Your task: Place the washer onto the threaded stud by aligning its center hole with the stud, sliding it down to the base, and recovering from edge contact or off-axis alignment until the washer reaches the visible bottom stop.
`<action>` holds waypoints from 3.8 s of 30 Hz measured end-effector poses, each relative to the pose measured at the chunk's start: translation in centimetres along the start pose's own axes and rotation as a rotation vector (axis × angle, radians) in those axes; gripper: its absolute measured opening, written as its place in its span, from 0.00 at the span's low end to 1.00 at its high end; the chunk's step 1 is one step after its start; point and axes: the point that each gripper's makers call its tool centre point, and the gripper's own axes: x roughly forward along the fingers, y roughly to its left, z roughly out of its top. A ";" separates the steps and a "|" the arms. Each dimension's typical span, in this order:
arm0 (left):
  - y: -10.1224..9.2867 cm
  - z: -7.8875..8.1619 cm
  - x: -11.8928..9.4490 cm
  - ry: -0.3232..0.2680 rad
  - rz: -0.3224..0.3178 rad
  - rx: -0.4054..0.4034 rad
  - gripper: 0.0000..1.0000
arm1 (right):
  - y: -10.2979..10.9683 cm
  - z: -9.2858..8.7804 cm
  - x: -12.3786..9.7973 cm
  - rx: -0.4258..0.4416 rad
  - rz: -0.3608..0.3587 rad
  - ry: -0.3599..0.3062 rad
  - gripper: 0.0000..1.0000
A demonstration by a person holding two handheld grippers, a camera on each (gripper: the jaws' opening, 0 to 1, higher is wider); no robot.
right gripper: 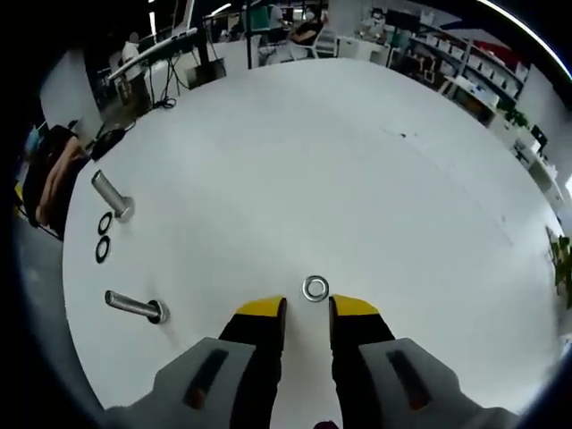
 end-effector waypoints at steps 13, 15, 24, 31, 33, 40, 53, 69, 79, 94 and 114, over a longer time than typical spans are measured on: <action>0.0 -0.1 0.0 0.006 0.002 -0.002 0.11 | -0.2 0.7 0.3 0.062 0.027 -0.034 0.19; 0.0 -0.1 0.0 0.005 0.003 -0.003 0.11 | 0.0 0.8 0.5 0.052 0.035 -0.036 0.21; 0.1 0.0 0.0 0.004 0.007 -0.004 0.11 | 0.1 1.3 0.9 0.032 0.031 -0.039 0.18; 0.1 0.0 0.0 0.002 0.010 -0.007 0.11 | -0.1 1.4 0.9 0.026 0.016 -0.047 0.15; 0.1 0.0 0.0 0.002 0.009 -0.006 0.11 | -0.1 1.4 0.9 0.013 0.011 -0.041 0.14; 0.2 0.0 0.0 0.004 0.011 -0.007 0.11 | 0.6 1.7 0.4 0.026 0.022 -0.065 0.14; 0.0 0.1 0.0 -0.005 0.001 -0.001 0.11 | 2.7 2.8 -3.0 0.056 0.056 -0.152 0.14; -0.2 0.5 -0.1 -0.032 -0.007 0.004 0.11 | 6.6 3.1 -7.4 -0.011 0.115 -0.191 0.14; -0.4 0.7 -0.1 -0.037 -0.024 0.002 0.05 | 9.1 3.7 -10.0 -0.062 0.146 -0.215 0.14; -0.5 0.7 -0.2 -0.043 -0.026 0.007 0.06 | 12.0 2.9 -9.8 -0.162 0.177 -0.155 0.14; -0.5 0.7 -0.2 -0.044 -0.025 0.005 0.07 | 11.7 1.1 -8.0 -0.162 0.171 -0.090 0.14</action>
